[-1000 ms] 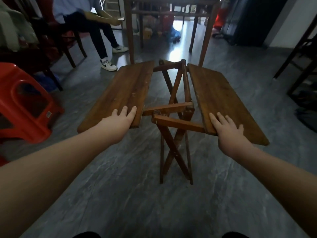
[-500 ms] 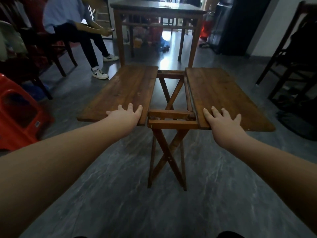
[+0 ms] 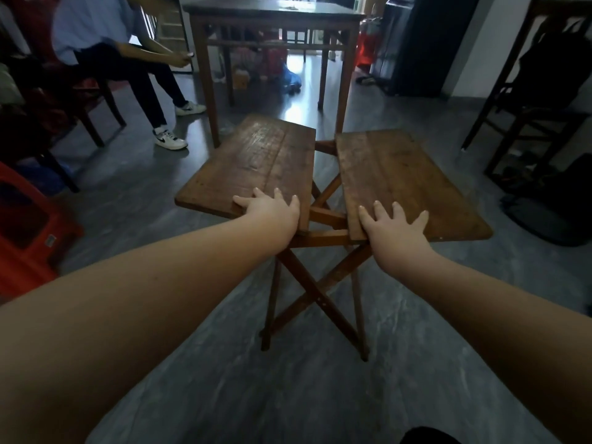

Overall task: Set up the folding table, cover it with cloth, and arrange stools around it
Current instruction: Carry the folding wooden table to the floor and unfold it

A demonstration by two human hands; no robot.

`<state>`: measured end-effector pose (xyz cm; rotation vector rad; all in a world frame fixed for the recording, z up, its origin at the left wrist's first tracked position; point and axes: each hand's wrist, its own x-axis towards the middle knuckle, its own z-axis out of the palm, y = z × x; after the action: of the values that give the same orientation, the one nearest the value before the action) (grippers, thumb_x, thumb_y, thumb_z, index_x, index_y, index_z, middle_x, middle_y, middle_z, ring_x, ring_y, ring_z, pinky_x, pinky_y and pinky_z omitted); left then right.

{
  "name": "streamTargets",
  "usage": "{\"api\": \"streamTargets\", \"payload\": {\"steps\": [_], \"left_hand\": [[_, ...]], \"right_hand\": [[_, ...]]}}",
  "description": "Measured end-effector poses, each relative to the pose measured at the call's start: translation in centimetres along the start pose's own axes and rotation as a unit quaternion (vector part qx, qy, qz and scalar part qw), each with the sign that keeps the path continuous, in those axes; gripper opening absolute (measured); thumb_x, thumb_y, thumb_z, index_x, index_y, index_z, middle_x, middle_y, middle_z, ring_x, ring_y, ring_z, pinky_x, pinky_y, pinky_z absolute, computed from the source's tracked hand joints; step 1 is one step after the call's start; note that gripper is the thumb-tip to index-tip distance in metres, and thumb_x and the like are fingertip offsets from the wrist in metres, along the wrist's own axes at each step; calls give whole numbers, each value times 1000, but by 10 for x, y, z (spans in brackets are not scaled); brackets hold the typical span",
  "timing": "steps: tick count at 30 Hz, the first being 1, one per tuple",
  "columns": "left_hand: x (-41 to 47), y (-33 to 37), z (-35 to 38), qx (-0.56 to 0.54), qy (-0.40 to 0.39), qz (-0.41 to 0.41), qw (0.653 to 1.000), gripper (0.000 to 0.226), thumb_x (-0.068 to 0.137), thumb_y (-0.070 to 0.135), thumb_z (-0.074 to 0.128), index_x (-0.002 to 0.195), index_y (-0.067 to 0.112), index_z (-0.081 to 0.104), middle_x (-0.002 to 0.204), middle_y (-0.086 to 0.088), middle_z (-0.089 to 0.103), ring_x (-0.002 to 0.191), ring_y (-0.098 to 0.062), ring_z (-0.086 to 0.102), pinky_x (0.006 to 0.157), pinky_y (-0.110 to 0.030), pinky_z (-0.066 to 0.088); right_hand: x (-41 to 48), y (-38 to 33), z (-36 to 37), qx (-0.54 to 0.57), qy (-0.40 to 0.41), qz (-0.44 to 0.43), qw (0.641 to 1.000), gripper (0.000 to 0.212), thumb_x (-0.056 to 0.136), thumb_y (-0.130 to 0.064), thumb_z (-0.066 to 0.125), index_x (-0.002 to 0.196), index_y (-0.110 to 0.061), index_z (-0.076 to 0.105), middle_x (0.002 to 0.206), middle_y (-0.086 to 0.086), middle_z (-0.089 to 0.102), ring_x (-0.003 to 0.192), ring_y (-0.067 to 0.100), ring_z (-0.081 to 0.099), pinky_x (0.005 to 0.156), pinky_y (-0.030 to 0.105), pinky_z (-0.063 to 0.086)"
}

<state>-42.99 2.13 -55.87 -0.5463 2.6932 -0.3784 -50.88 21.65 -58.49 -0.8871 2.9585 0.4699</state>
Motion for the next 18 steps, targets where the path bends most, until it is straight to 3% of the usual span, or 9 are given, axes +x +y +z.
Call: {"api": "streamTargets", "payload": {"steps": [9,18], "left_hand": [[7,32,14,-23,-49,7,999,93,95,6,56,157,26,-11,165,-15,-8,144,-58,5,100,-82,23],[-2,42,45,-9,-53,36,998,101,92,4,59,156,23,-17,165,-12,-12,146,-54,4,107,-75,24]], "right_hand": [[0,2,24,46,-35,-2,998,97,92,2,52,159,-31,-11,168,6,-7,152,42,-5,109,79,3],[1,-16,51,71,-65,11,995,105,91,-5,61,157,-31,-15,168,5,-11,152,40,-10,111,78,-1]]}}
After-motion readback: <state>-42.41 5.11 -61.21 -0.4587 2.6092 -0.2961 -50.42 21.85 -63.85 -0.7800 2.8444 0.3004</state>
